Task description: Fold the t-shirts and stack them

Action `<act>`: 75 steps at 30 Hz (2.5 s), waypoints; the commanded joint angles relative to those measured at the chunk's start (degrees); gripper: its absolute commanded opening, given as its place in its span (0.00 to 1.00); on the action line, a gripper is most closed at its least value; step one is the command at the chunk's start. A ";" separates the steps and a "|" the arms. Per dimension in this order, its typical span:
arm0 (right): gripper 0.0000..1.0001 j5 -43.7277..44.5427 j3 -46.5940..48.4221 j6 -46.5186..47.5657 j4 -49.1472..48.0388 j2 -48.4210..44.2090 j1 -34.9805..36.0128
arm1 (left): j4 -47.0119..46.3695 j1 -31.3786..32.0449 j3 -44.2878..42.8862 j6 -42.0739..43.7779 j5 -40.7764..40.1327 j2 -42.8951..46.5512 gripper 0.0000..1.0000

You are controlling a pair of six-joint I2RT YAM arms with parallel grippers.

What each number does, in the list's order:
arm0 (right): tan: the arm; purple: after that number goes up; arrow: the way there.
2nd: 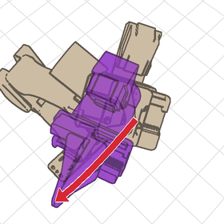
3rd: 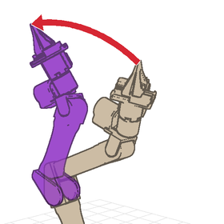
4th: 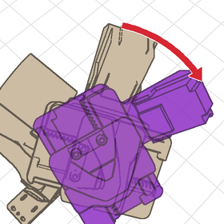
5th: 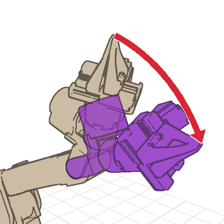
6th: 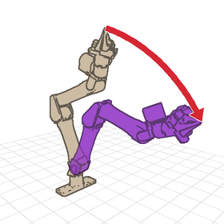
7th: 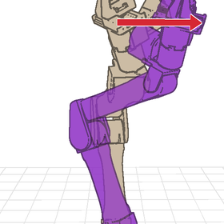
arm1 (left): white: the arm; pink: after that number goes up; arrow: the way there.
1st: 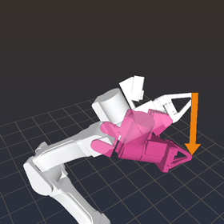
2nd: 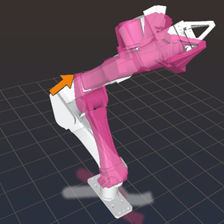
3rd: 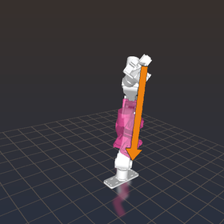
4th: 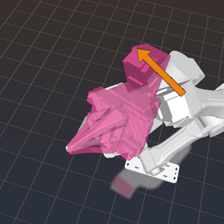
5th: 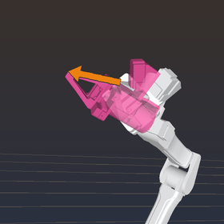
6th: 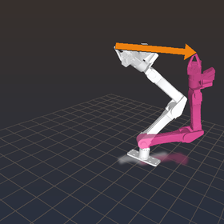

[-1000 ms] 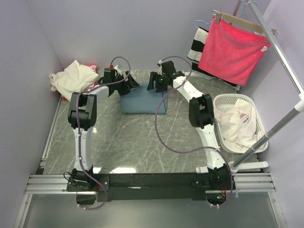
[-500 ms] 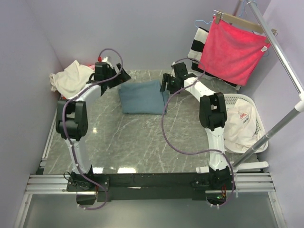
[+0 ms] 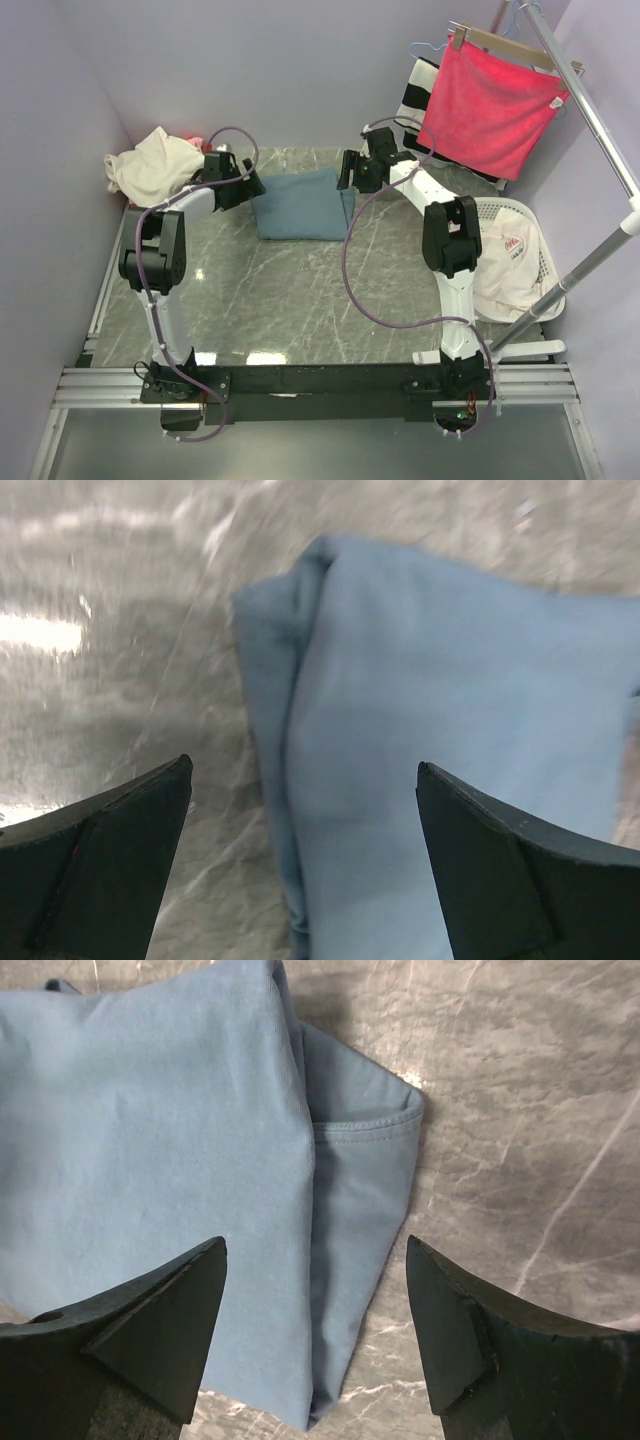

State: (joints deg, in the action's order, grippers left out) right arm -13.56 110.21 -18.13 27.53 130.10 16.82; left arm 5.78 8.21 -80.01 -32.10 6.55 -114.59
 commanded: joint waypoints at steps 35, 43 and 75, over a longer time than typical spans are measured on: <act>0.82 -9.12 -7.37 -2.00 -4.84 -0.63 -1.44 | 11.51 0.32 -32.63 3.43 23.00 -15.49 0.01; 0.83 -10.08 -10.10 -2.00 -5.29 -6.00 -1.53 | 23.13 -11.36 -51.21 8.36 18.42 -16.55 0.01; 0.87 -13.95 -15.03 -1.30 -6.26 -6.26 0.32 | 10.90 -32.12 -31.00 10.57 1.46 -7.23 0.99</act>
State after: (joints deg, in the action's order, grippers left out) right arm -27.03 96.23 -20.25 20.75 127.50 16.62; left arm 19.07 -23.66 -112.51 -20.64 11.51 -125.05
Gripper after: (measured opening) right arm 0.863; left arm 0.992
